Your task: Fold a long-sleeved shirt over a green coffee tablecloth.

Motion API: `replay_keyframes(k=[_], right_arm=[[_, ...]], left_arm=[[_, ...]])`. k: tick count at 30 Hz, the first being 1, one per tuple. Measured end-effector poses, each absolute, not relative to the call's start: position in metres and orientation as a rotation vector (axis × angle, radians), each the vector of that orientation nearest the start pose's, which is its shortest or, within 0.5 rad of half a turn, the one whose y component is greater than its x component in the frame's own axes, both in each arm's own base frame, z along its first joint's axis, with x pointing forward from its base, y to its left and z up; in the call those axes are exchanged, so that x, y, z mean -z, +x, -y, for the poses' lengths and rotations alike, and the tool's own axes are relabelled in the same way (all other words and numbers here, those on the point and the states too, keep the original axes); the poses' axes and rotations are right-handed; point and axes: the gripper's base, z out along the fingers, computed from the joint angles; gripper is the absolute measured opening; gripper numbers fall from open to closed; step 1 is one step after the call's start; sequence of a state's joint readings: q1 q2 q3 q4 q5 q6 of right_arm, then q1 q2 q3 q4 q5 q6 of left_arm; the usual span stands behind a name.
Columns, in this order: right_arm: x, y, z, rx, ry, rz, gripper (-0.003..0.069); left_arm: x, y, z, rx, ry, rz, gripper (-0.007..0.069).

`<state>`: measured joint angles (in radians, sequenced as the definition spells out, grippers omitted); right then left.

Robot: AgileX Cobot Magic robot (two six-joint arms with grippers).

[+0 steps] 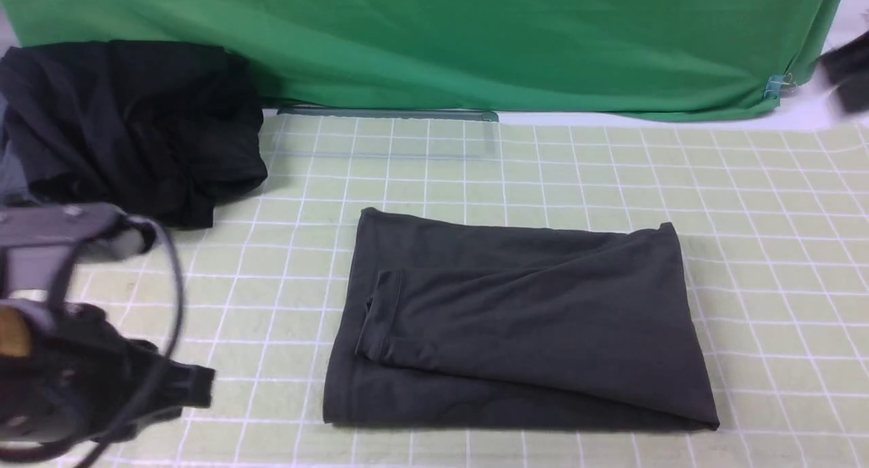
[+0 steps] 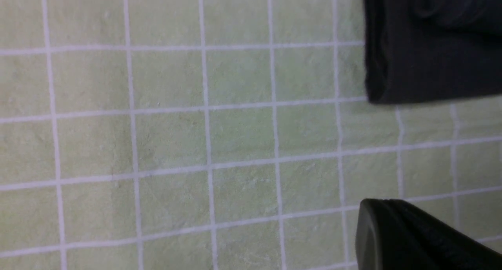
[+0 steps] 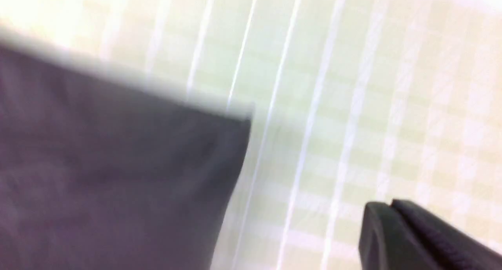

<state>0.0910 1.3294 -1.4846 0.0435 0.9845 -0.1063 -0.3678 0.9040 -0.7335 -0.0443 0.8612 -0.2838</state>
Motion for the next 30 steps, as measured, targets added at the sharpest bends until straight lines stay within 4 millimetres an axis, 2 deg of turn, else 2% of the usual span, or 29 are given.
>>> replay_keyframes(k=[1, 2, 4, 7, 9, 10, 11, 12, 13, 14, 16, 20, 27, 30], right_arm=[[-0.435, 0.263, -0.027, -0.046, -0.215, -2.261, 0.0005], [-0.450, 0.222, -0.023, -0.041, -0.194, -2.089, 0.0005], [-0.461, 0.173, -0.018, -0.039, -0.175, -1.907, 0.0005], [-0.449, 0.113, -0.012, -0.036, -0.147, -1.668, 0.0005], [-0.424, 0.066, -0.007, -0.034, -0.125, -1.466, 0.0005], [-0.410, 0.058, -0.006, -0.033, -0.119, -1.419, 0.0005], [-0.411, 0.054, -0.006, -0.033, -0.118, -1.404, 0.0005], [-0.389, 0.042, -0.005, -0.032, -0.108, -1.330, 0.0005], [-0.385, 0.036, -0.004, -0.032, -0.105, -1.298, 0.0006], [-0.370, 0.024, -0.003, -0.031, -0.097, -1.220, 0.0009], [-0.357, 0.015, -0.002, -0.030, -0.089, -1.153, 0.0012], [-0.349, 0.004, 0.000, -0.029, -0.081, -1.065, 0.0028], [-0.348, 0.004, 0.000, -0.029, -0.080, -1.059, 0.0089], [-0.347, 0.005, 0.000, -0.029, -0.080, -1.064, 0.0099]], left_arm=[[-0.298, 0.148, 0.060, 0.321, 0.086, -2.532, -0.0003], [-0.309, 0.136, 0.057, 0.358, 0.110, -2.451, -0.0003], [-0.320, 0.125, 0.053, 0.385, 0.123, -2.368, -0.0001], [-0.332, 0.109, 0.047, 0.415, 0.127, -2.255, -0.0001], [-0.340, 0.097, 0.043, 0.433, 0.127, -2.177, -0.0001], [-0.342, 0.093, 0.041, 0.436, 0.129, -2.157, -0.0001], [-0.343, 0.092, 0.041, 0.437, 0.129, -2.153, -0.0001], [-0.346, 0.086, 0.039, 0.440, 0.137, -2.122, -0.0001], [-0.346, 0.085, 0.038, 0.441, 0.138, -2.115, -0.0001], [-0.348, 0.079, 0.036, 0.442, 0.145, -2.089, -0.0001], [-0.351, 0.072, 0.033, 0.444, 0.152, -2.057, 0.0000], [-0.353, 0.060, 0.028, 0.436, 0.172, -2.001, 0.0000], [-0.340, 0.026, 0.015, 0.433, 0.206, -1.808, 0.0000], [-0.338, 0.018, 0.011, 0.449, 0.193, -1.733, 0.0001]])
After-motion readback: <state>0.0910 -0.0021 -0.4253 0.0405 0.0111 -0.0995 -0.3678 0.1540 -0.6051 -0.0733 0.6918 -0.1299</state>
